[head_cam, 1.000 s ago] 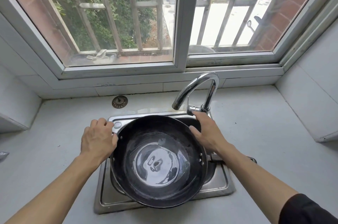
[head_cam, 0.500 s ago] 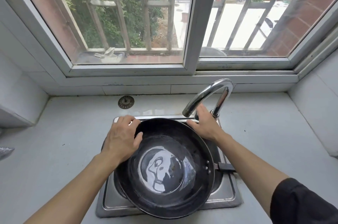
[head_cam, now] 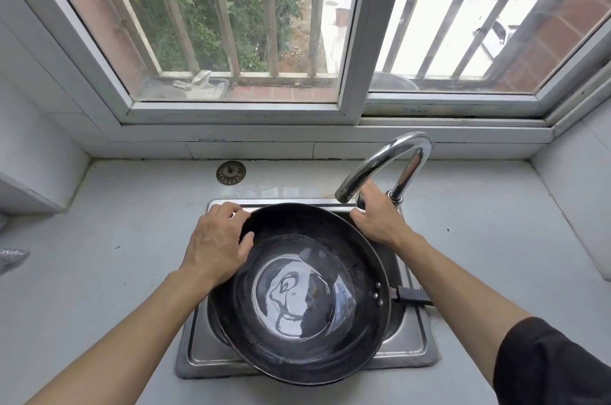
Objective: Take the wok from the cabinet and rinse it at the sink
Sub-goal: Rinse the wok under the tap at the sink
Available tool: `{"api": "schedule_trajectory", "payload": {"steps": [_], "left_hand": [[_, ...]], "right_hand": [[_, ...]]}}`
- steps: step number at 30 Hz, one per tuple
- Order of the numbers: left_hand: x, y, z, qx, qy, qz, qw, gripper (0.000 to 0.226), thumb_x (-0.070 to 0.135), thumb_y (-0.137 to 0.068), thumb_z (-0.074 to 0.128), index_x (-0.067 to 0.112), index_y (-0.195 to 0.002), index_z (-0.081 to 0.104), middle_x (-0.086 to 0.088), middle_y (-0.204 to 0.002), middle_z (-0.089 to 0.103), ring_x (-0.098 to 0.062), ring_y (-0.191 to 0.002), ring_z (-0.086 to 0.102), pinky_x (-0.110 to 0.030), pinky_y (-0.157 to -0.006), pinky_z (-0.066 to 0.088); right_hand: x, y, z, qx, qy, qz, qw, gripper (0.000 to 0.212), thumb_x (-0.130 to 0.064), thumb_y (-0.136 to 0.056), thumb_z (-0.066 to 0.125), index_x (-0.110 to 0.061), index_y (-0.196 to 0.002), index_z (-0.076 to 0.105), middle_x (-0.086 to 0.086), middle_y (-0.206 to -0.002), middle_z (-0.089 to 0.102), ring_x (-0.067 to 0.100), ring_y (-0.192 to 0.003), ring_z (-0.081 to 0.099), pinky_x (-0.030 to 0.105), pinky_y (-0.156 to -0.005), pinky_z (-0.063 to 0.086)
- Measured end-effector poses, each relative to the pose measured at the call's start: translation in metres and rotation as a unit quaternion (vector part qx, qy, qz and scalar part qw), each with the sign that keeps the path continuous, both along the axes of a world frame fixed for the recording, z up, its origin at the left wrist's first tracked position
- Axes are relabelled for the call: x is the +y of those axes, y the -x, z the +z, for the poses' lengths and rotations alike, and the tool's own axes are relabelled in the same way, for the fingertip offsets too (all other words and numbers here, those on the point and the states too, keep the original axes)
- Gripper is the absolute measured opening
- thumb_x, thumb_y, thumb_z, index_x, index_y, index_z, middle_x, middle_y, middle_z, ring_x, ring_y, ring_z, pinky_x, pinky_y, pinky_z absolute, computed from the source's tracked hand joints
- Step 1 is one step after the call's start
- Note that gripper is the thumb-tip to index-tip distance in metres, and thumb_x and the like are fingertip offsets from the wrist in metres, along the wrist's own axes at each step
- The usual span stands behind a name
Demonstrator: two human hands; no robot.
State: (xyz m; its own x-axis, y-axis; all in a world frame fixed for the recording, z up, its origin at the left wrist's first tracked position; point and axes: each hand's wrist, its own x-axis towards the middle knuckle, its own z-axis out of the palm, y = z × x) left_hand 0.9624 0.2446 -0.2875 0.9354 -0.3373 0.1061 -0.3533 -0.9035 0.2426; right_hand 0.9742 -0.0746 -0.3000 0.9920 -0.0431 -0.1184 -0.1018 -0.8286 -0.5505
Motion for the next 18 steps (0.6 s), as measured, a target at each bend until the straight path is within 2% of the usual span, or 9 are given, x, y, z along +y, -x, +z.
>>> {"api": "schedule_trajectory", "payload": {"steps": [2,5,9,12,18], "left_hand": [[-0.0015,0.0005,-0.0003,0.001,0.002,-0.001,1.0,0.031,0.027,-0.082,0.067,0.014,-0.109,0.065,-0.001,-0.105,0.059,-0.024,-0.097,0.054,-0.039,-0.08,0.05],[-0.0022,0.0014,-0.0007,0.001,-0.001,-0.002,1.0,0.031,0.028,-0.082,0.067,0.014,-0.11,0.065,-0.002,-0.106,0.058,-0.024,-0.098,0.054,-0.039,-0.081,0.05],[-0.0012,0.0035,-0.0006,0.001,-0.001,0.005,1.0,0.03,0.027,-0.082,0.067,0.014,-0.109,0.065,-0.002,-0.107,0.06,-0.024,-0.097,0.054,-0.038,-0.08,0.049],[0.0008,0.0049,-0.001,0.002,-0.007,0.008,1.0,0.031,0.027,-0.082,0.067,0.013,-0.11,0.065,-0.003,-0.108,0.06,-0.025,-0.098,0.055,-0.039,-0.081,0.048],[0.0009,0.0057,-0.0002,-0.001,-0.01,0.009,1.0,0.031,0.027,-0.083,0.066,0.013,-0.11,0.065,-0.003,-0.108,0.06,-0.024,-0.098,0.054,-0.039,-0.081,0.048]], "right_hand": [[-0.0013,0.0003,-0.0002,-0.003,0.005,0.004,1.0,0.044,-0.013,-0.081,0.051,0.002,-0.122,0.045,0.023,-0.13,0.045,0.027,-0.099,0.045,0.039,-0.089,0.04],[-0.0013,0.0,-0.0009,-0.011,0.004,0.008,1.0,0.044,-0.011,-0.081,0.051,0.002,-0.123,0.044,0.024,-0.128,0.046,0.016,-0.093,0.034,0.036,-0.085,0.037],[-0.0001,0.001,-0.0005,-0.015,0.008,0.006,1.0,0.045,-0.01,-0.083,0.051,0.001,-0.125,0.041,0.023,-0.111,0.048,0.033,-0.101,0.047,0.027,-0.081,0.028],[0.0004,-0.0002,-0.0002,-0.024,0.022,0.007,0.999,0.041,-0.009,-0.084,0.052,0.001,-0.123,0.043,0.027,-0.125,0.05,0.038,-0.113,0.049,0.028,-0.08,0.031],[-0.0028,-0.0011,-0.0031,-0.033,0.032,0.014,0.999,0.027,-0.005,-0.087,0.048,0.003,-0.113,0.046,0.027,-0.126,0.047,0.04,-0.108,0.05,0.025,-0.079,0.026]]}}
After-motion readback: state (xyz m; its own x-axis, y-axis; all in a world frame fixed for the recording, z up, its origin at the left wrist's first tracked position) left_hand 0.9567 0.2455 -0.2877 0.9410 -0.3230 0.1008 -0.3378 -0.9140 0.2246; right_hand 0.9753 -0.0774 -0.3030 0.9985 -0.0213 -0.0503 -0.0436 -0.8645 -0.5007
